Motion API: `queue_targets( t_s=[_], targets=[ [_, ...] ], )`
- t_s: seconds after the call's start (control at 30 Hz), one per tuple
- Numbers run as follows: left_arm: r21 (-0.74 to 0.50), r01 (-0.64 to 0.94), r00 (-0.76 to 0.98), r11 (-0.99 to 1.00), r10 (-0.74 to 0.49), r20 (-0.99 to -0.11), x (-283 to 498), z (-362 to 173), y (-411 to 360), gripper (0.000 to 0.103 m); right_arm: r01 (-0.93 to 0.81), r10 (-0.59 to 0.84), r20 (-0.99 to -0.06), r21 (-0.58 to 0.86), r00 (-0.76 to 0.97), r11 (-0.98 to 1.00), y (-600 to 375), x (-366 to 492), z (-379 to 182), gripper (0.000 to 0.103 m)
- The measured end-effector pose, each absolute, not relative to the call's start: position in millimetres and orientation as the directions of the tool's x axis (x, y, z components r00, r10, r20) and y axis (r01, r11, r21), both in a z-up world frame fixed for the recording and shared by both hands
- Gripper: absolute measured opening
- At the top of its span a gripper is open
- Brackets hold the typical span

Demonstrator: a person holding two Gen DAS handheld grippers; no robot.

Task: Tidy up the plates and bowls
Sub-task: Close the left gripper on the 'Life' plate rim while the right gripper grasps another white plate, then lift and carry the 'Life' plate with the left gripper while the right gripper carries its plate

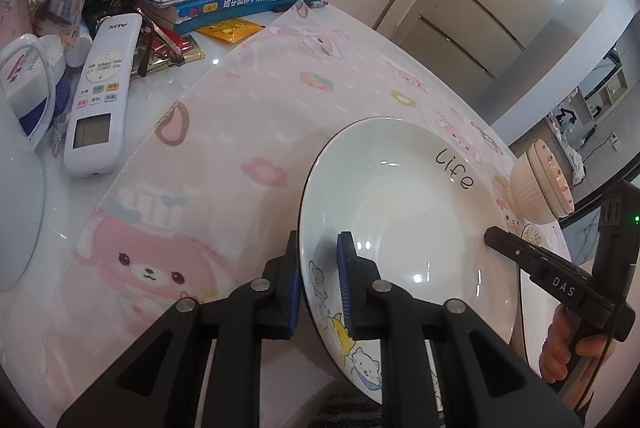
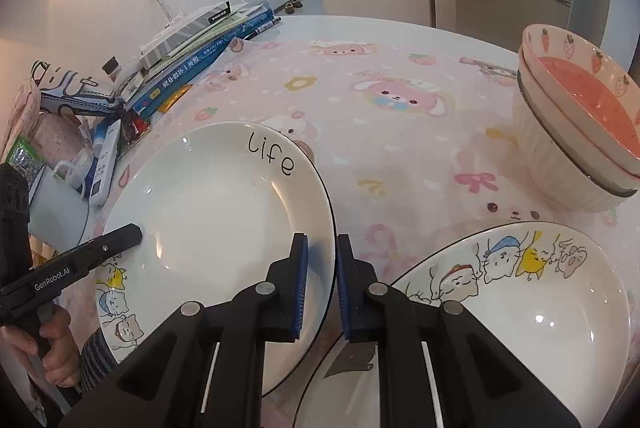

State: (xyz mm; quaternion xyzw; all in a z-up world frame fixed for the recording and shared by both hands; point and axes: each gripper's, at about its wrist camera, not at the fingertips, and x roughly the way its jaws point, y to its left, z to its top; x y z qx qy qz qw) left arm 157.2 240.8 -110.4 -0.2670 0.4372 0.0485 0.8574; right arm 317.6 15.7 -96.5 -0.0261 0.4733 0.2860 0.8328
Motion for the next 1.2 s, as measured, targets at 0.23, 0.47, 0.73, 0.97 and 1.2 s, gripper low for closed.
queue_targets(
  t_s=[0.23,0.47,0.73,0.97,1.2],
  targets=[
    [-0.365,-0.31,0.633,0.878,-0.096,-0.768,150,-98,235,0.014,-0.471,0.463,-0.81,0.271,0.36,0.84,14,315,-94,0.015],
    [-0.336,-0.299,0.621,0.893,-0.084,-0.779,149,-81,225,0.014,-0.415,0.464,-0.813,0.309,0.353,0.856,4,310,-78,0.015],
    [-0.325,-0.282,0.643,0.903,-0.073,-0.762,145,-47,217,0.014,-0.414,0.492,-0.78,0.329,0.387,0.849,-11,300,-41,0.015],
    [-0.328,-0.228,0.69,0.917,-0.085,-0.719,141,-6,198,0.014,-0.406,0.515,-0.731,0.348,0.447,0.845,-42,284,5,0.015],
    [-0.345,-0.147,0.714,0.927,-0.142,-0.685,146,20,157,0.015,-0.368,0.495,-0.689,0.34,0.529,0.866,-92,266,41,0.015]
  ],
)
